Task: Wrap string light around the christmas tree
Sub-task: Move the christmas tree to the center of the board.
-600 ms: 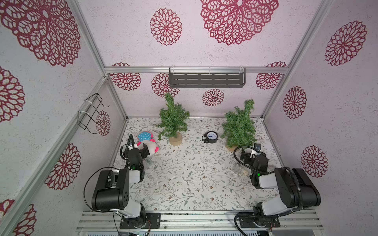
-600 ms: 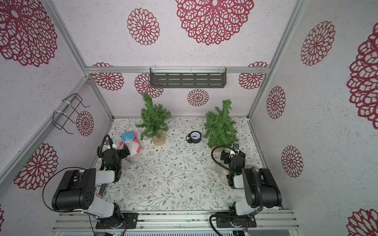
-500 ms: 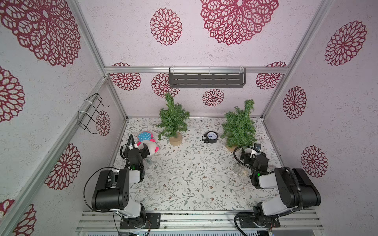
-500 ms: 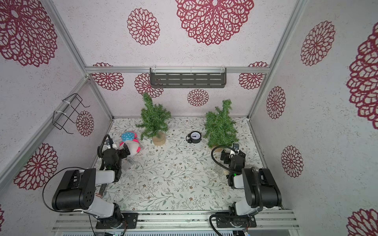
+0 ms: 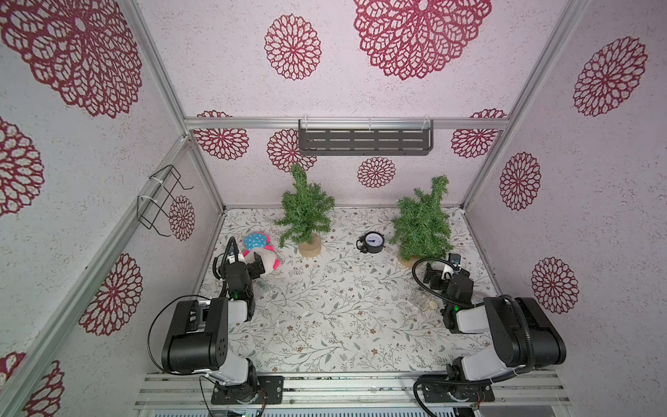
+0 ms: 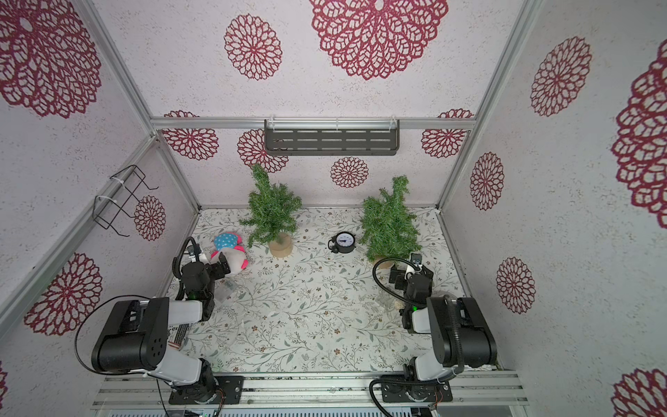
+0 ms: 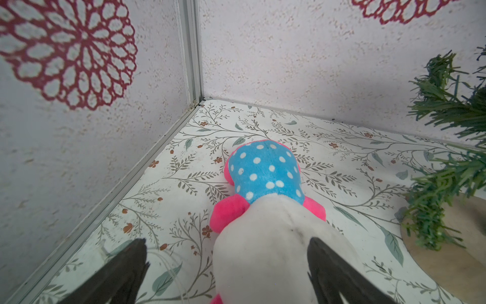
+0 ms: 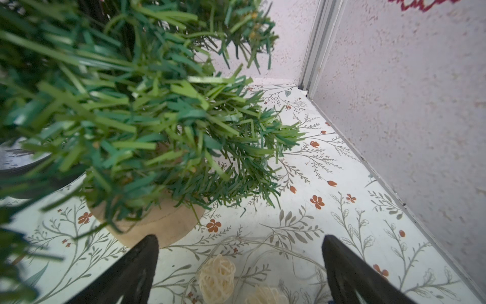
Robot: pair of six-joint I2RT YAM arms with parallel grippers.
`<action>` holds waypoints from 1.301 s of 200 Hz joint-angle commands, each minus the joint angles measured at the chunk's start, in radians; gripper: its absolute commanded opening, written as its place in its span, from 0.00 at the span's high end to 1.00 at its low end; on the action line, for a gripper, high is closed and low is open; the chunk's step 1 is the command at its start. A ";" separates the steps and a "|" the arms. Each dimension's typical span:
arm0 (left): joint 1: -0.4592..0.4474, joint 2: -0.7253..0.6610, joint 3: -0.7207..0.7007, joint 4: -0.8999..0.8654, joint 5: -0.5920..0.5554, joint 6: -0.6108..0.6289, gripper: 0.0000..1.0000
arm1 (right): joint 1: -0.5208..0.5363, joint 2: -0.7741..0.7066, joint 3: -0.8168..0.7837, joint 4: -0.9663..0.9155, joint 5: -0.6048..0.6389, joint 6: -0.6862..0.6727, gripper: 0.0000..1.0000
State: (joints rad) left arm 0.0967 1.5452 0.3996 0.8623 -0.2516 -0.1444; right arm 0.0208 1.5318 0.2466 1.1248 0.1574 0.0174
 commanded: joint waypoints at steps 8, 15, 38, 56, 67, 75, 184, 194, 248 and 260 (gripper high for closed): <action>0.001 0.010 0.018 0.024 0.009 0.023 0.02 | 0.004 0.004 0.023 0.042 0.016 -0.011 0.01; 0.001 0.009 0.018 0.024 0.009 0.023 0.02 | 0.004 0.004 0.023 0.043 0.016 -0.010 0.01; 0.001 0.009 0.018 0.024 0.009 0.023 0.02 | 0.004 0.004 0.022 0.042 0.016 -0.012 0.01; 0.001 0.009 0.018 0.024 0.010 0.023 0.02 | 0.004 0.004 0.023 0.043 0.016 -0.011 0.01; 0.001 0.009 0.019 0.024 0.009 0.023 0.02 | 0.004 0.004 0.023 0.043 0.016 -0.011 0.01; 0.001 0.009 0.019 0.024 0.009 0.022 0.02 | 0.004 0.003 0.020 0.044 0.016 -0.012 0.01; -0.062 -0.189 0.126 -0.353 -0.199 -0.029 0.02 | 0.049 -0.320 0.163 -0.531 0.171 0.129 0.01; -0.094 -0.228 0.139 -0.412 -0.276 -0.065 0.02 | 0.076 -0.371 0.165 -0.596 0.237 0.151 0.01; -0.159 -0.405 0.358 -0.984 -0.449 -0.325 0.02 | 0.115 -0.508 0.354 -1.154 0.193 0.482 0.01; -0.149 -0.413 0.412 -1.092 -0.364 -0.362 0.02 | 0.076 -0.541 0.336 -1.125 -0.042 0.496 0.02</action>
State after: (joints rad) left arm -0.0643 1.1587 0.7162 0.1192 -0.6193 -0.3412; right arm 0.1349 1.0519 0.5610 0.1719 0.3828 0.3470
